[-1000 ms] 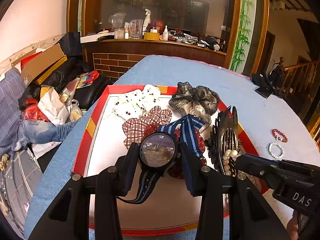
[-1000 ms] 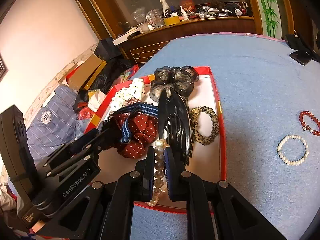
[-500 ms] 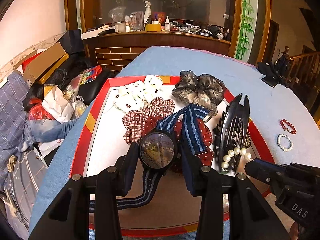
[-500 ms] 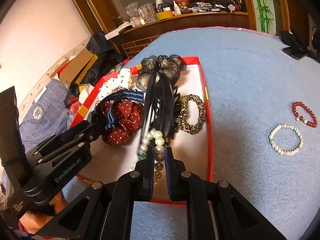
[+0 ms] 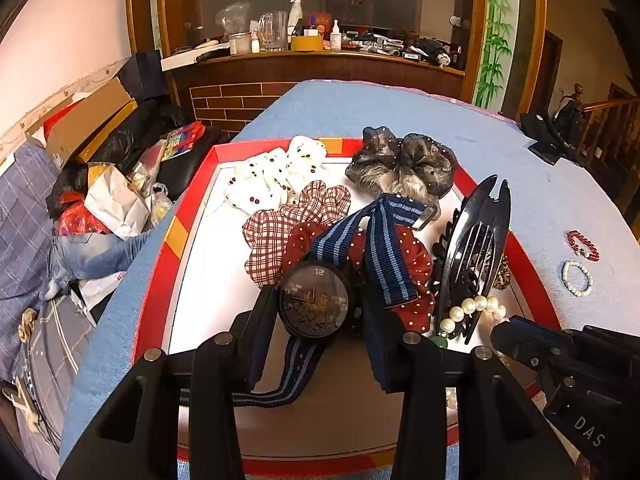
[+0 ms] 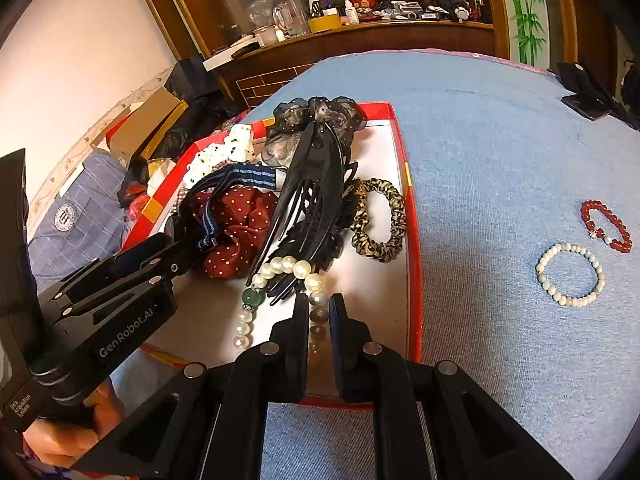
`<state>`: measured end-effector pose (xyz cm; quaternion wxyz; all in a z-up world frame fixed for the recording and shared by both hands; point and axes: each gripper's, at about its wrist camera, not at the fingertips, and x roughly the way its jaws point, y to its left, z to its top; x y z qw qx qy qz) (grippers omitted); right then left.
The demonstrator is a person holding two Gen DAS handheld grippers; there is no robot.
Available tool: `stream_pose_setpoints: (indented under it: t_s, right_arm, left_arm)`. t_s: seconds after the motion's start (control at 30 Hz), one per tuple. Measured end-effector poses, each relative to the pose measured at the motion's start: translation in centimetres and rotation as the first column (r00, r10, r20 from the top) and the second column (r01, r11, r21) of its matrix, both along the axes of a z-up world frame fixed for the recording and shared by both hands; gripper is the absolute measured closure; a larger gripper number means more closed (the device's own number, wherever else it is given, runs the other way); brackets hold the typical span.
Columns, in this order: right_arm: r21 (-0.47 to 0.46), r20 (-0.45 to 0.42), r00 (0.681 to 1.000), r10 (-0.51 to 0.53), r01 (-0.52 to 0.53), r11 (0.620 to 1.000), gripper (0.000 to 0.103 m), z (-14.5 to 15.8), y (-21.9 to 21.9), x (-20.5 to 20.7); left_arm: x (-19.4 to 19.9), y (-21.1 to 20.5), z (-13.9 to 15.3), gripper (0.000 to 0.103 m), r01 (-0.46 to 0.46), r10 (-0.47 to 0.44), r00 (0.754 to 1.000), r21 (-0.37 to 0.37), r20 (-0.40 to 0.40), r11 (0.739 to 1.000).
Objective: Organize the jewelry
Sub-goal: 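Lower pearl bracelet into the box and open right tool while left tool holds the watch, then lower the watch into the box and open the left tool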
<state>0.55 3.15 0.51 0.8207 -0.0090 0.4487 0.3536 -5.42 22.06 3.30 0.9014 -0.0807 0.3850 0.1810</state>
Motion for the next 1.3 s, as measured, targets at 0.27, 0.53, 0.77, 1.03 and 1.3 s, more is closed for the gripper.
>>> stream_pose_setpoints:
  t_s: [0.27, 0.53, 0.77, 1.03, 1.3]
  right_arm:
    - [-0.006, 0.013, 1.000, -0.015, 0.015, 1.000, 0.091, 0.2, -0.1, 0.0]
    - [-0.016, 0.030, 0.999, -0.019, 0.020, 1.000, 0.085, 0.4, -0.3, -0.1]
    - [-0.014, 0.066, 0.997, -0.029, 0.030, 0.999, 0.069, 1.0, -0.5, -0.5]
    - [-0.001, 0.086, 0.995, -0.048, 0.048, 0.999, 0.065, 1.8, -1.3, -1.0]
    - [0.012, 0.121, 0.990, -0.079, 0.078, 0.997, 0.044, 2.6, -2.4, -1.7]
  left_arm:
    - [0.3, 0.0, -0.2, 0.063, 0.000, 0.000, 1.000, -0.006, -0.011, 1.000]
    - [0.3, 0.1, -0.4, 0.059, -0.005, 0.005, 1.000, -0.008, -0.019, 1.000]
    - [0.3, 0.1, -0.4, 0.052, -0.012, 0.011, 1.000, -0.005, -0.024, 1.000]
    - [0.5, 0.1, -0.5, 0.036, -0.011, 0.011, 0.999, 0.001, -0.042, 1.000]
    - [0.4, 0.2, -0.5, 0.018, -0.026, 0.026, 0.999, 0.008, -0.046, 1.000]
